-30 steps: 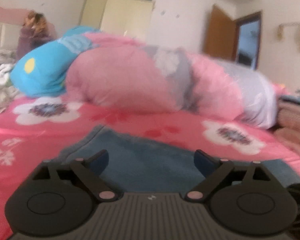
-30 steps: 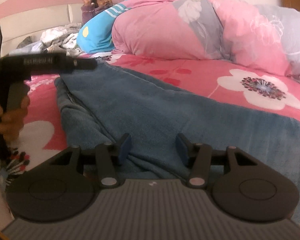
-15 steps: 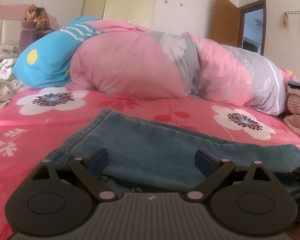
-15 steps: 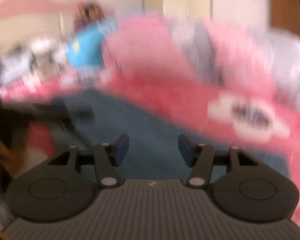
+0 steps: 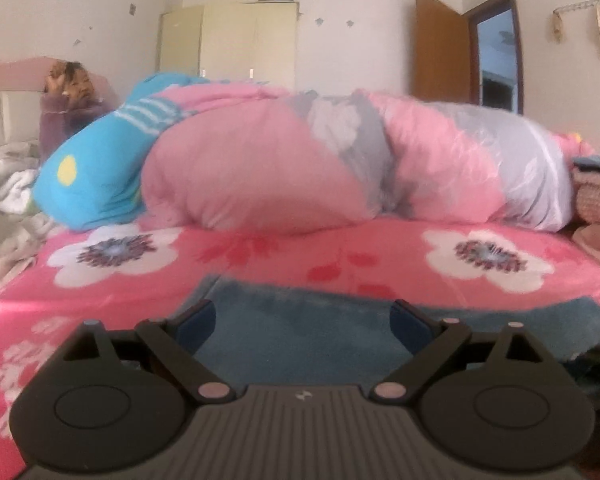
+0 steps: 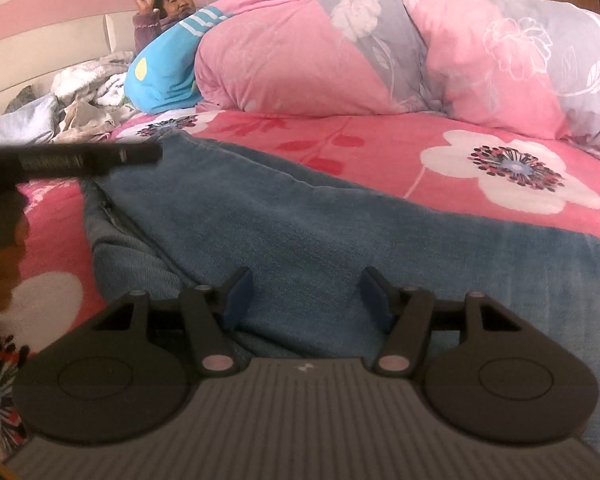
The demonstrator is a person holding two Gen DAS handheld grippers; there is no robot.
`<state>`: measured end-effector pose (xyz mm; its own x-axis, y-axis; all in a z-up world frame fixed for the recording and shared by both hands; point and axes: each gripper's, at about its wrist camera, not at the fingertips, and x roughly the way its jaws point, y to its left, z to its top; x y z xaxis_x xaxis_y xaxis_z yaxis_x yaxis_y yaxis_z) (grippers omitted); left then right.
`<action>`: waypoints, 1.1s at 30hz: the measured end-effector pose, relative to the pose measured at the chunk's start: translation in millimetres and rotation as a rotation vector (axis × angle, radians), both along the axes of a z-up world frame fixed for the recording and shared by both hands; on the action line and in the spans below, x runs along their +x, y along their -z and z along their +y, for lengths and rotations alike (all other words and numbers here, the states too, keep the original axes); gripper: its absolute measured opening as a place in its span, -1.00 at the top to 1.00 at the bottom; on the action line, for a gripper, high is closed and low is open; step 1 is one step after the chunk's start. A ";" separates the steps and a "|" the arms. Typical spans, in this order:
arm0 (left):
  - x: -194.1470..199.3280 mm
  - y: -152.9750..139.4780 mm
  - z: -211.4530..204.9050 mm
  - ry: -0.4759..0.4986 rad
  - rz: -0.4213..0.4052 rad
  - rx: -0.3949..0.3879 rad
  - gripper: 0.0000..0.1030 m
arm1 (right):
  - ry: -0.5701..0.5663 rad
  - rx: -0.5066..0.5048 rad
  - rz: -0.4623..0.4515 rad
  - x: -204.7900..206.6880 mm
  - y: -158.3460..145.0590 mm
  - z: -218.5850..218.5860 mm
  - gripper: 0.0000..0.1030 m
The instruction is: Fold clothes
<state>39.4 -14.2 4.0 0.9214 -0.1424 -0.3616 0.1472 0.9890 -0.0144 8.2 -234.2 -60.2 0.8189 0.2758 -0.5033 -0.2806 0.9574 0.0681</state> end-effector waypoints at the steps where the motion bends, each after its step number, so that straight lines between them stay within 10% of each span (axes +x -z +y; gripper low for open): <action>1: 2.9 -4.0 -2.0 0.015 0.006 -0.018 -0.84 | 0.000 -0.001 -0.001 0.2 0.0 0.1 -0.17; 10: 40.5 34.8 -32.6 0.103 0.226 -0.017 -0.84 | -0.002 0.009 -0.003 -0.3 0.8 -1.4 -0.19; 33: 41.2 44.3 -32.3 0.107 0.215 -0.014 -0.90 | -0.008 0.018 -0.004 0.3 0.6 -2.8 -0.23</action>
<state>80.6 -46.4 -40.4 0.8030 -0.2410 -0.5450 0.2428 0.9675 -0.0701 8.5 -237.0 -60.8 0.8188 0.2912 -0.4948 -0.2883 0.9538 0.0843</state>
